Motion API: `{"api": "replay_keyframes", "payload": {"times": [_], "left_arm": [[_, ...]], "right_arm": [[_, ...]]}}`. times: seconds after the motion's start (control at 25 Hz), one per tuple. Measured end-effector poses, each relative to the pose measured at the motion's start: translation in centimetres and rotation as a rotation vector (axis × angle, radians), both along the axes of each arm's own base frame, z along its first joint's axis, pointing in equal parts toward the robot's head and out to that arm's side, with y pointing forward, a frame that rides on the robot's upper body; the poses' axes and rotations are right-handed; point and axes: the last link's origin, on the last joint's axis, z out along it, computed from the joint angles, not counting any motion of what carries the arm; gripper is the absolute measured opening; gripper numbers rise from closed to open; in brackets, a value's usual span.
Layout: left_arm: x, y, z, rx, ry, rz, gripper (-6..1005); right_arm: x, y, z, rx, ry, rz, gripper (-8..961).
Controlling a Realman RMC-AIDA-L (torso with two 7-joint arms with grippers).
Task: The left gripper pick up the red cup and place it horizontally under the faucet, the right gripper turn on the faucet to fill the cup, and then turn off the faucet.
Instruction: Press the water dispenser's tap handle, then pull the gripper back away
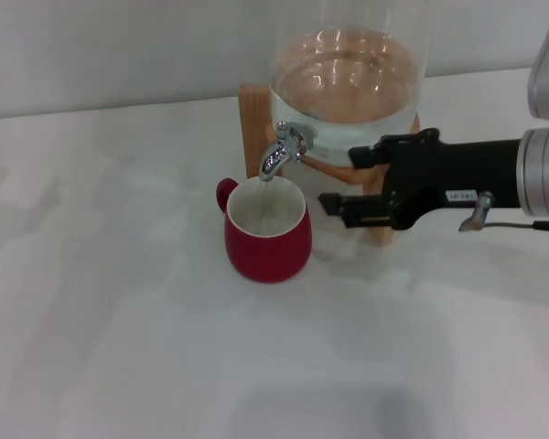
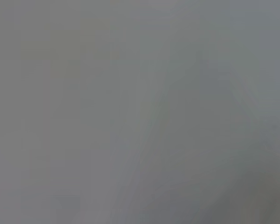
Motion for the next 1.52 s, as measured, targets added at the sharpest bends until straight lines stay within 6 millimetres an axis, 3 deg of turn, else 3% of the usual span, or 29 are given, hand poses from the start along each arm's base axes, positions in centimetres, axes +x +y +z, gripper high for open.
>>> {"api": "replay_keyframes", "payload": {"times": [0.68, 1.52], "left_arm": [[-0.9, 0.0, 0.9, 0.04, 0.018, 0.026, 887], [-0.9, -0.1, 0.8, 0.039, 0.007, 0.031, 888]], "right_arm": [[-2.2, -2.0, -2.5, -0.092, 0.087, 0.187, 721], [-2.4, -1.3, -5.0, -0.003, 0.111, 0.152, 722]]}}
